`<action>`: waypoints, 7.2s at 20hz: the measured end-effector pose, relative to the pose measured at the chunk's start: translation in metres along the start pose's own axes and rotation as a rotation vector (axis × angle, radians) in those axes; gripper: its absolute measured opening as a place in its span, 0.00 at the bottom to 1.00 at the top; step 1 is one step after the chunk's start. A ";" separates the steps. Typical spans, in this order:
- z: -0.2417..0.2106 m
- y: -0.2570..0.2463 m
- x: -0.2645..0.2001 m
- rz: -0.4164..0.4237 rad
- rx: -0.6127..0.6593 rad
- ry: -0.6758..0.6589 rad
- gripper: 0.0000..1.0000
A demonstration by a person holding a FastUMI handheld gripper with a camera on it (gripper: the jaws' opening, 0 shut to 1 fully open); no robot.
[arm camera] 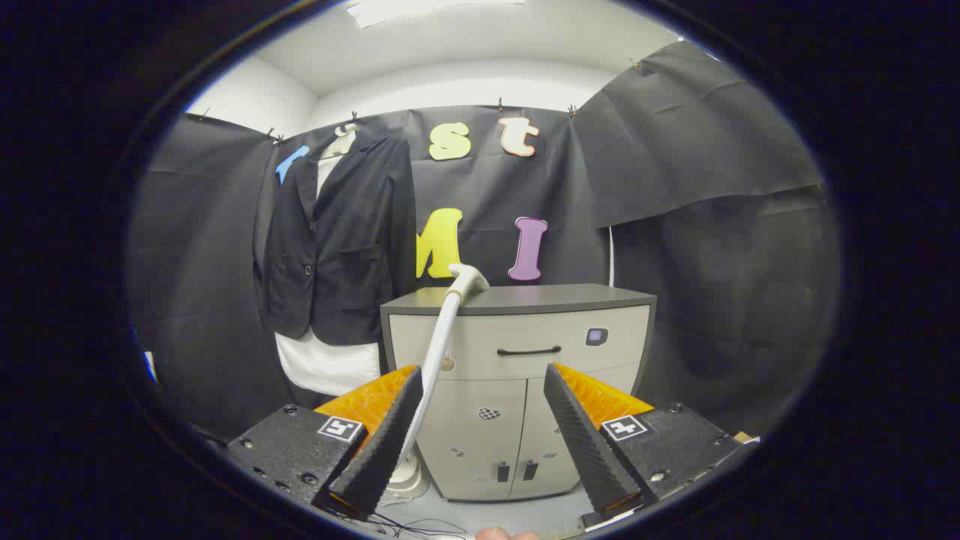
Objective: Iron the clothes twice with a garment steamer, once on the left side and once on the right side.
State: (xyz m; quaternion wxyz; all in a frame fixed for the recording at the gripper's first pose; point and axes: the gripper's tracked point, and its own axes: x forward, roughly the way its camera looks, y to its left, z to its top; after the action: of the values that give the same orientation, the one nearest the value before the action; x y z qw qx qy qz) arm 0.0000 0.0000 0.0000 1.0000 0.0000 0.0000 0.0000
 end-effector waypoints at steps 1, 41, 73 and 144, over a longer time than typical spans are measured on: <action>-0.001 -0.001 0.000 0.004 0.003 0.005 1.00; 0.078 0.029 0.123 -0.083 0.153 0.246 1.00; 0.062 0.027 0.330 -0.036 0.161 0.693 0.40; 0.317 0.281 0.254 -0.180 -0.220 -0.370 0.29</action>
State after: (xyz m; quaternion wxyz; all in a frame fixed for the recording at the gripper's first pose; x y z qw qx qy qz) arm 0.2535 0.2807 0.3168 0.9729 -0.1091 -0.1833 -0.0890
